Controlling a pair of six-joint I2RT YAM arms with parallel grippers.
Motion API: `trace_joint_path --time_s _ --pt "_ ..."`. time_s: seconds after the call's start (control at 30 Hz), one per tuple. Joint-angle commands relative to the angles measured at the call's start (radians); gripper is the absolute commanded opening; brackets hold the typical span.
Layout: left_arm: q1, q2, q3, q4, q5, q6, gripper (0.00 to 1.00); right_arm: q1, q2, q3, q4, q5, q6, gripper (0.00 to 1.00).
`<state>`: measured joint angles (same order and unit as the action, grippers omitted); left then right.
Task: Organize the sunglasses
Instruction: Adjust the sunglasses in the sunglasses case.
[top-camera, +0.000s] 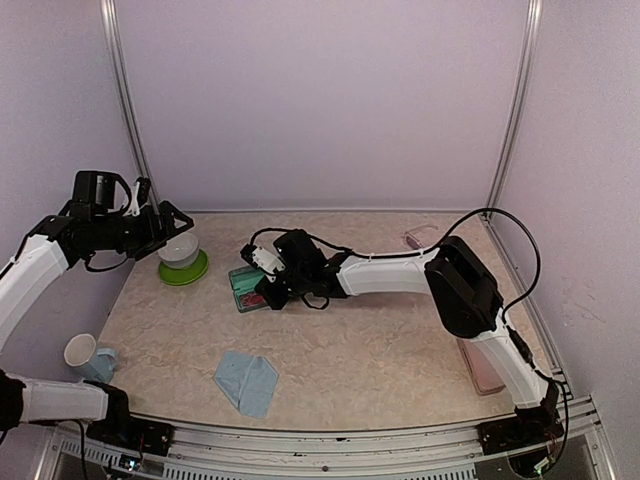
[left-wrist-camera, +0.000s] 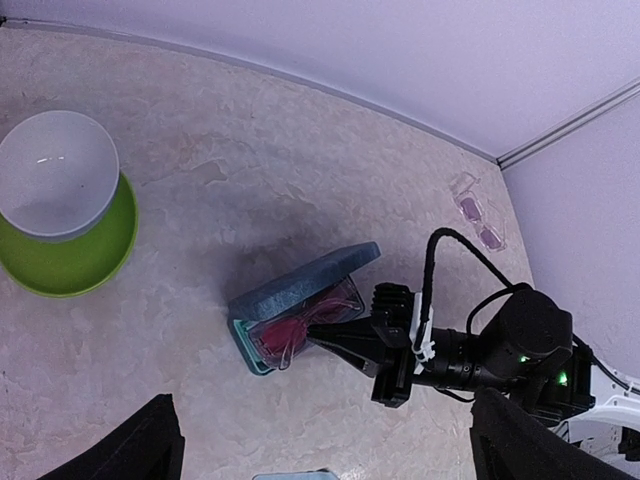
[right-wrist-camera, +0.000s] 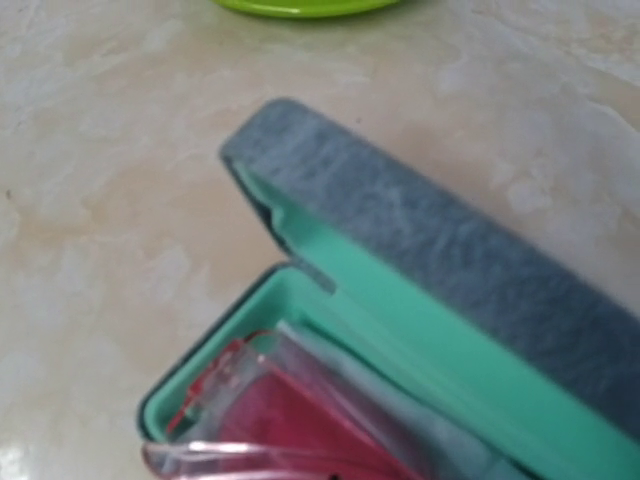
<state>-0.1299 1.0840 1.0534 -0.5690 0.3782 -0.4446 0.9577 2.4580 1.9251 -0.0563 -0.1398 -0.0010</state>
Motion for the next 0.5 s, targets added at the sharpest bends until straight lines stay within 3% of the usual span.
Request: trace_joint_path --time_s 0.0,0.47 --pt "0.004 0.010 0.009 0.018 0.001 0.012 0.97 -0.011 0.037 0.047 -0.001 -0.018 0.015 0.01" --pt "0.004 0.038 0.025 0.024 -0.008 0.013 0.97 -0.020 0.075 0.065 -0.013 -0.046 0.016 0.00"
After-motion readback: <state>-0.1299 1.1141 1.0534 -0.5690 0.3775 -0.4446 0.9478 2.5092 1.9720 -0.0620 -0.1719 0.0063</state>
